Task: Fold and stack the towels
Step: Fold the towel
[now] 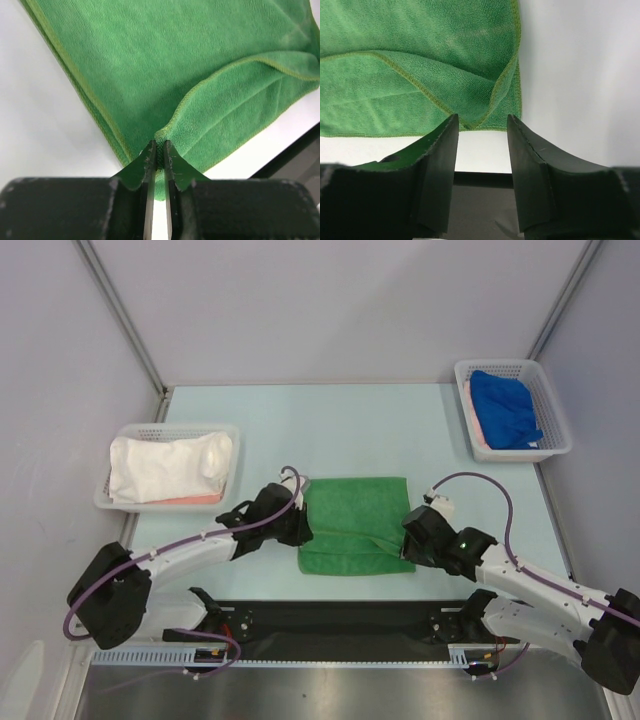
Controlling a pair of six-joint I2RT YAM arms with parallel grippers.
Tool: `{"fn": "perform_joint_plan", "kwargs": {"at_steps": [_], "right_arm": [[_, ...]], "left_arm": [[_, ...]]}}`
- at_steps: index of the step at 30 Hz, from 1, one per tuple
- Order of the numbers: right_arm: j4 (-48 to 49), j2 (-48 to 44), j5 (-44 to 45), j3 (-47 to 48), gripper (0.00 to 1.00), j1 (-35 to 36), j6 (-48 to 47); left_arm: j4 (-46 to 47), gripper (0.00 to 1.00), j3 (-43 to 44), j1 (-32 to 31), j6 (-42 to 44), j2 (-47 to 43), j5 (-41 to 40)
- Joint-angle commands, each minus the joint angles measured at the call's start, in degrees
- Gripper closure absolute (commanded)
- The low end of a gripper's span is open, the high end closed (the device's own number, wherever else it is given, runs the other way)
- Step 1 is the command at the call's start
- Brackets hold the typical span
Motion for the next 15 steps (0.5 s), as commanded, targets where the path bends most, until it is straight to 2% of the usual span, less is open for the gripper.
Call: {"fn": "perform_joint_plan", "kwargs": {"at_steps": [1, 15], "right_arm": [[1.23, -0.70, 0.90, 0.49, 0.51, 0.37, 0.81], [2.38, -0.78, -0.24, -1.35, 0.52, 0.90, 3.36]], "left_arm": [[2.93, 0.85, -2.55, -0.70, -1.07, -3.36, 2.32], [8.03, 0.85, -10.63, -2.80, -2.05, -9.61, 3.47]]}}
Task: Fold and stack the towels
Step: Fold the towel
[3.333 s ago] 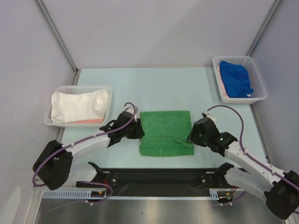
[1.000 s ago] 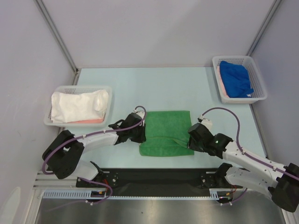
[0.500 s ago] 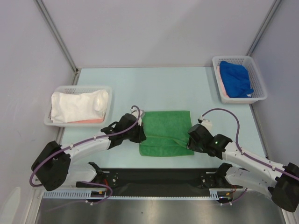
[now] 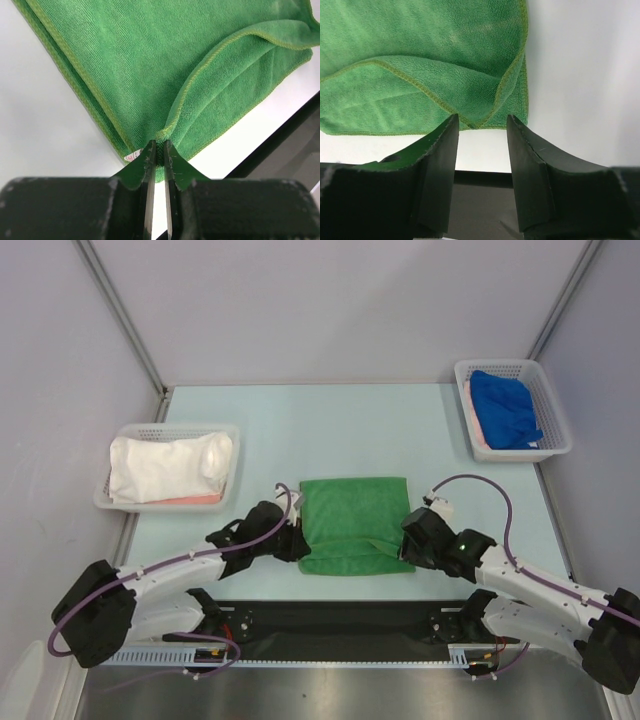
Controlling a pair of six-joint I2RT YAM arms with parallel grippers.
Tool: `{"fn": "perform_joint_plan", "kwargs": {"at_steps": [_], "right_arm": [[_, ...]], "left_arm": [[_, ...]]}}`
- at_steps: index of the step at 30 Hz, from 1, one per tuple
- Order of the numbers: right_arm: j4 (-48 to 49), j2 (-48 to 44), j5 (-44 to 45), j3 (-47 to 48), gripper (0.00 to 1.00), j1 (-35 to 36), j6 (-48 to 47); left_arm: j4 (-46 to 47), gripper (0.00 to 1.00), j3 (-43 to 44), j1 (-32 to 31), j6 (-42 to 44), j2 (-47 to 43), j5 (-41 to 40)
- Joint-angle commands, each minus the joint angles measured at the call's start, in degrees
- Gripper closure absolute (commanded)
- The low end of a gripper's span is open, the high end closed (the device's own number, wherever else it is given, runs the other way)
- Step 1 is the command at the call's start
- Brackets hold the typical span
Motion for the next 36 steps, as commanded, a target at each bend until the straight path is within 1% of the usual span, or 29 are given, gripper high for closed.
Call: {"fn": "perform_joint_plan", "kwargs": {"at_steps": [1, 3, 6, 7, 9, 10, 12, 13, 19, 22, 24, 26, 27, 28, 31, 33, 36], "right_arm": [[1.13, -0.70, 0.59, -0.81, 0.52, 0.35, 2.05], [1.57, -0.52, 0.76, -0.99, 0.54, 0.35, 2.31], [2.10, -0.17, 1.11, -1.43, 0.63, 0.44, 3.10], [2.10, -0.08, 1.03, -1.60, 0.70, 0.44, 3.45], [2.19, -0.17, 1.11, -1.86, 0.77, 0.44, 3.72], [1.84, -0.26, 0.94, -2.13, 0.84, 0.44, 4.07], [0.96, -1.22, 1.20, -2.30, 0.90, 0.44, 4.51], [-0.18, -1.75, 1.46, -2.39, 0.95, 0.44, 4.69], [-5.71, -7.27, 1.73, -4.41, 1.00, 0.44, 7.85], [-7.30, -9.48, 1.55, -5.82, 1.00, 0.44, 10.04], [-7.66, -10.89, 1.29, -6.61, 1.00, 0.35, 10.92], [-7.48, -11.68, 1.20, -6.79, 0.93, 0.44, 11.28], [-7.22, -11.77, 1.29, -6.61, 0.88, 0.44, 11.45], [-6.61, -11.77, 1.29, -6.52, 0.80, 0.44, 11.45], [-5.46, -11.07, 1.20, -5.48, 0.71, 0.44, 11.54], [-5.37, -10.19, 1.64, -4.68, 0.69, 0.44, 11.54], [-4.94, -9.32, 2.34, -3.10, 0.65, 0.44, 11.28]], "left_arm": [[3.05, 0.85, -1.59, -1.12, -0.56, -2.35, 0.93], [3.14, 0.85, -2.47, -1.47, -0.64, -3.14, 0.49], [3.05, 0.83, -2.91, -1.83, -0.64, -4.28, -0.29], [3.05, 0.82, -2.91, -1.91, -0.73, -4.72, -0.82], [2.87, 0.76, -2.82, -1.92, -0.56, -5.77, -2.57], [2.52, 0.75, -2.74, -1.92, -0.47, -5.96, -3.37], [2.08, 0.75, -2.04, -1.92, -0.21, -6.66, -4.69], [2.17, 0.75, -1.95, -1.92, -0.21, -6.92, -4.95], [3.05, 0.77, -3.43, -2.00, -0.82, -8.76, -4.43], [3.05, 0.80, -5.72, -2.09, -1.87, -10.08, -4.61], [5.07, 0.80, -7.38, -2.18, -2.66, -12.10, -4.61], [5.24, 0.80, -8.09, -2.18, -3.02, -13.68, -5.39], [5.16, 0.73, -8.18, -2.18, -3.28, -14.04, -5.83], [5.07, 0.67, -8.10, -2.18, -3.46, -14.22, -6.36], [4.19, 0.59, -6.43, -2.18, -4.33, -14.39, -8.29], [1.66, 0.54, -4.94, -2.18, -5.47, -13.78, -12.40], [-1.16, 0.46, -2.13, -2.18, -4.95, -12.03, -13.74]]}}
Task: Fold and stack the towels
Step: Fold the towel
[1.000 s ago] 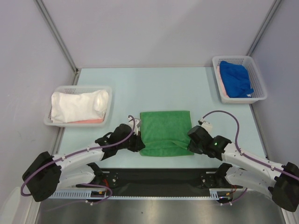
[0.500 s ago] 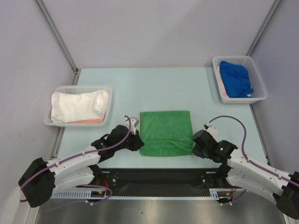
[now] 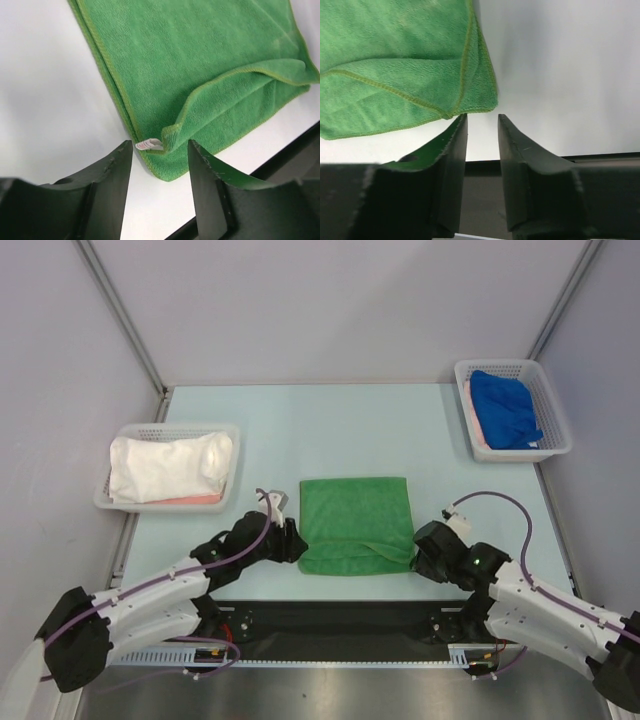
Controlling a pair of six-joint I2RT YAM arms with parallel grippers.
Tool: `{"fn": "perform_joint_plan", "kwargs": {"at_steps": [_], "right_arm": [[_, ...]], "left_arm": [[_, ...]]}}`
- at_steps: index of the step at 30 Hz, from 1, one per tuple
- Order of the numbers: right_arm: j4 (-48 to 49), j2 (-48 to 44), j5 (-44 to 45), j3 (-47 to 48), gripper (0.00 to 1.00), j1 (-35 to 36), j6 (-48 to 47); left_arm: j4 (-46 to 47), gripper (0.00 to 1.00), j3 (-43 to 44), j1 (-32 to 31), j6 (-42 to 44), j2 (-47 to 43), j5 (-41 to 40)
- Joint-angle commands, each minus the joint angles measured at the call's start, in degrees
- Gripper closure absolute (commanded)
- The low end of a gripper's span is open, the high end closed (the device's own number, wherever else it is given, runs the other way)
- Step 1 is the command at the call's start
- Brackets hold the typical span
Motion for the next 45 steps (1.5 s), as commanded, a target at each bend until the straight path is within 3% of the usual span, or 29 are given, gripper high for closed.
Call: {"fn": "perform_joint_plan", "kwargs": {"at_steps": [1, 7, 22, 33, 41, 45], "right_arm": [[2.06, 0.94, 2.37, 3.35, 0.63, 0.28, 0.83], [5.40, 4.45, 1.84, 4.06, 0.61, 0.46, 1.01], [6.89, 5.07, 2.55, 4.76, 0.59, 0.81, 2.41], [10.59, 8.24, 0.52, 2.39, 0.60, 0.99, 3.20], [12.17, 8.41, -0.53, -0.07, 0.73, 0.99, 4.34], [11.04, 7.45, -0.97, -0.43, 0.67, 1.16, 4.61]], "left_arm": [[-2.26, 0.46, 5.24, -0.34, -0.60, 3.14, -3.96], [-0.24, 0.43, 7.79, -0.34, -0.07, 6.92, -1.41], [2.57, 0.46, 9.82, -0.34, 2.74, 14.32, 4.39], [5.20, 0.55, 10.00, -0.34, 3.27, 16.25, 6.59], [5.99, 0.68, 9.56, -0.34, 3.35, 16.52, 8.35], [5.82, 0.70, 9.21, -0.34, 3.53, 15.81, 9.05]]}}
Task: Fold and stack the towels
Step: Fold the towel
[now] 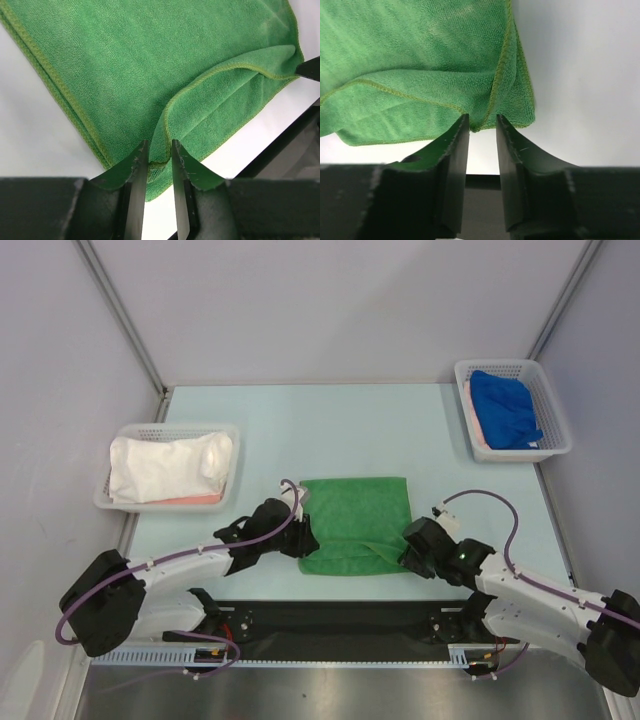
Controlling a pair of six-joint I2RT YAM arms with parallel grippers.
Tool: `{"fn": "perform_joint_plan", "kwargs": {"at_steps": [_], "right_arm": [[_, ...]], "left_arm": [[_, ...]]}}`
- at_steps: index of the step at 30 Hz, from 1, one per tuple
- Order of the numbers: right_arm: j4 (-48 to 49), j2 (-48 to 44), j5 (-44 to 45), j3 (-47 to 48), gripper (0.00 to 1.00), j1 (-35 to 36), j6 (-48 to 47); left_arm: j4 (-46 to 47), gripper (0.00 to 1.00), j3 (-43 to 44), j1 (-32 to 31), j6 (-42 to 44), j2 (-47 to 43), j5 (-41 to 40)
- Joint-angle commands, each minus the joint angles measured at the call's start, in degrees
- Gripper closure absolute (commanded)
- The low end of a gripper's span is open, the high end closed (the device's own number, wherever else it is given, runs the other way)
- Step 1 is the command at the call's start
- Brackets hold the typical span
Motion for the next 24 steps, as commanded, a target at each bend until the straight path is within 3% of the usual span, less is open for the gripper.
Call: {"fn": "perform_joint_plan", "kwargs": {"at_steps": [1, 6, 14, 19, 21, 24], "right_arm": [[0.52, -1.14, 0.56, -0.21, 0.65, 0.51, 1.70], [-0.63, -2.90, 0.91, -0.91, 0.62, 0.51, 2.40], [2.01, -0.53, 0.29, -1.18, 0.70, 0.51, 2.32], [1.22, -1.23, 0.82, -1.09, 0.84, 0.42, 2.06], [0.35, -1.85, 0.91, -1.09, 0.96, 0.25, 1.88], [-1.15, -3.60, 0.91, -1.09, 1.00, -0.28, 1.79]], "left_arm": [[1.78, 0.70, 1.34, -0.32, 1.00, -0.95, 1.69], [1.69, 0.71, 1.07, -0.32, 1.08, -1.21, 1.78], [1.86, 0.76, 0.63, -0.32, 0.56, -1.56, 2.13], [1.16, 0.82, 0.46, -0.41, 0.29, -2.79, 2.21], [0.98, 0.85, 0.11, -0.41, 0.12, -3.49, 2.48], [0.72, 0.88, -0.42, -0.41, -0.06, -4.11, 2.39]]}}
